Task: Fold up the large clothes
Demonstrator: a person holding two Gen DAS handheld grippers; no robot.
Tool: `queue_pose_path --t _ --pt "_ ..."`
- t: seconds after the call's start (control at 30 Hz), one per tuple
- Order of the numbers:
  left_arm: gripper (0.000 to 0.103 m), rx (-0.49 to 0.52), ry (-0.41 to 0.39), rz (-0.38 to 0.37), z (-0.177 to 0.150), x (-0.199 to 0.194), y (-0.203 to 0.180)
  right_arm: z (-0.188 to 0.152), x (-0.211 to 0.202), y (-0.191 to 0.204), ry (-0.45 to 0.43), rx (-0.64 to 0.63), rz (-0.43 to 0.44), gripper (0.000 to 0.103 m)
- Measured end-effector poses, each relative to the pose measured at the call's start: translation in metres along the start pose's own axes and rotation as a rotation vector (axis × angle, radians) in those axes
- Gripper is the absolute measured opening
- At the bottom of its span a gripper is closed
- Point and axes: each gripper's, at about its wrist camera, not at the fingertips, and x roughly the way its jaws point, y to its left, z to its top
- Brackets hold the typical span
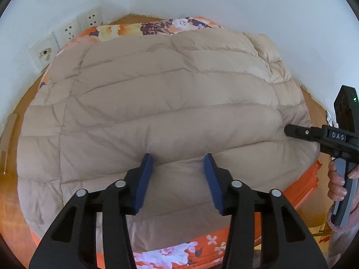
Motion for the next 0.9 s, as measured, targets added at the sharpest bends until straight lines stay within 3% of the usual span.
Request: queue_pose_path --t 0.07,0.17,0.47,0.8,0.9 --pt "0.042 0.009 0.008 -0.002 -0.001 0.004 -0.001 0.000 -0.004 0.002 -0.007 -0.008 0.027 0.033" --pt "0.041 0.011 0.013 -0.002 -0.002 0.008 -0.002 0.001 -0.011 0.009 -0.022 -0.028 0.062 0.025" --pt "0.041 0.008 0.016 0.012 -0.003 0.013 -0.001 0.003 -0.032 0.035 -0.053 -0.099 0.107 0.017" --pt "0.041 -0.010 0.002 -0.012 -0.005 0.018 0.004 -0.002 -0.039 0.121 -0.078 -0.288 0.192 0.015" --pt "0.040 -0.001 -0.003 -0.049 -0.006 0.013 0.009 -0.008 -0.035 0.152 -0.079 -0.350 0.169 0.015"
